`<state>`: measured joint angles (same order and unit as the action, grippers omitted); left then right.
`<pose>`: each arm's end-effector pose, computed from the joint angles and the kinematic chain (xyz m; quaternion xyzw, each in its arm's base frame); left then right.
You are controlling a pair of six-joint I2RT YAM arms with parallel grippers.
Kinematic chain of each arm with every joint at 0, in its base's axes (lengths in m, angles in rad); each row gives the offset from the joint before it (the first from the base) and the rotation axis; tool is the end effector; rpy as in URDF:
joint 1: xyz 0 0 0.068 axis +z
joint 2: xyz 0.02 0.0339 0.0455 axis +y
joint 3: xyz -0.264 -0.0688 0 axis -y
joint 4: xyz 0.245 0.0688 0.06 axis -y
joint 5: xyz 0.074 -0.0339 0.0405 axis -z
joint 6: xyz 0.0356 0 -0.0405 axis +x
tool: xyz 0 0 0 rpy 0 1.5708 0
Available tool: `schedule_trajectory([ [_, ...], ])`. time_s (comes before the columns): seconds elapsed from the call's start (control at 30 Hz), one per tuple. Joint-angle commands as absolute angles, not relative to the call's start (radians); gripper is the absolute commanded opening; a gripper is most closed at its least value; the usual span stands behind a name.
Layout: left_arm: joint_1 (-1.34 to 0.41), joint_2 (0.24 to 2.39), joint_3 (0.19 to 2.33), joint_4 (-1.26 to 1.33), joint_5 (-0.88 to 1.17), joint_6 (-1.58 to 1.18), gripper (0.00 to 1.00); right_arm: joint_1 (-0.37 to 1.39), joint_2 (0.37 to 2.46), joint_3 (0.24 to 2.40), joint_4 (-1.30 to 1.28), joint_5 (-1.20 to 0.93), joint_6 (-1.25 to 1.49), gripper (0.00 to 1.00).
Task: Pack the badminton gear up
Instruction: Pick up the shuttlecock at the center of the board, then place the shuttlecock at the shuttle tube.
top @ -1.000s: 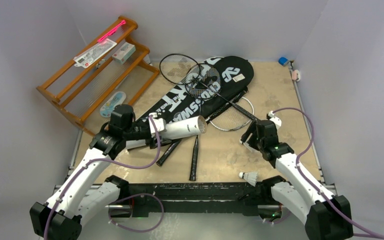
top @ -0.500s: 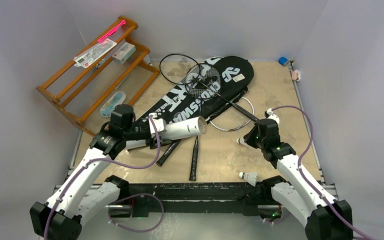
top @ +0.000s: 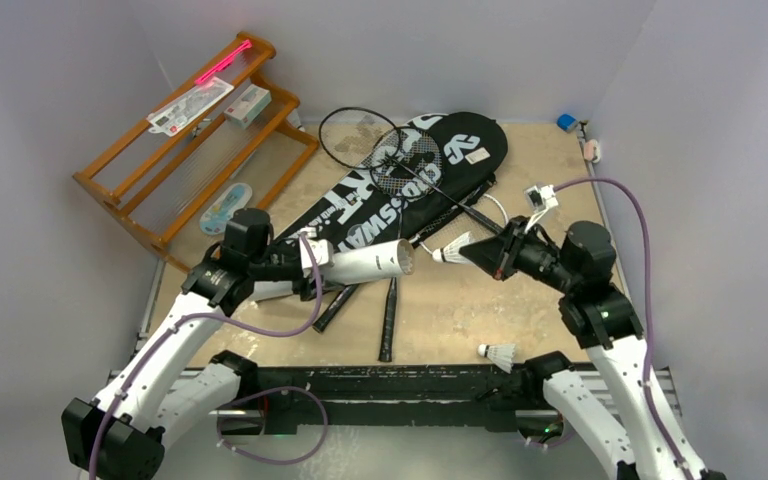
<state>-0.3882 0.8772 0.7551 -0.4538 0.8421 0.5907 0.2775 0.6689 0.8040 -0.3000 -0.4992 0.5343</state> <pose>0.1599 -0.0941 0.2930 0.5492 0.6162 -0.3133 0.4696 0.1409 0.0579 0.3524 -0.0637 0.7537 0.4205 0.5011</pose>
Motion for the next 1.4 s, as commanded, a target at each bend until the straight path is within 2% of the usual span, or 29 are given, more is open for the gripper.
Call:
schedule_trajectory([
  [0.0,-0.383,0.88,0.793,-0.445,0.897,0.624,0.35,0.275,0.628,0.877,-0.249,-0.826,0.544,0.0],
  [0.37,-0.383,0.895,0.794,-0.447,0.924,0.629,0.35,0.275,0.61,0.931,-0.243,-0.888,0.537,0.0],
  [0.83,-0.383,0.913,0.796,-0.449,0.932,0.631,0.35,0.3,0.702,0.883,-0.053,-0.846,0.625,0.0],
  [0.93,-0.383,0.915,0.797,-0.449,0.93,0.63,0.35,0.368,0.731,0.873,-0.032,-0.782,0.619,0.0],
  [1.07,-0.383,0.919,0.799,-0.449,0.924,0.626,0.35,0.545,0.792,0.878,-0.035,-0.6,0.562,0.0],
  [1.23,-0.383,0.915,0.797,-0.449,0.918,0.623,0.35,0.672,0.862,0.85,-0.003,-0.401,0.54,0.0],
  [1.37,-0.383,0.914,0.798,-0.449,0.919,0.621,0.35,0.74,0.917,0.838,0.066,-0.385,0.541,0.0],
])
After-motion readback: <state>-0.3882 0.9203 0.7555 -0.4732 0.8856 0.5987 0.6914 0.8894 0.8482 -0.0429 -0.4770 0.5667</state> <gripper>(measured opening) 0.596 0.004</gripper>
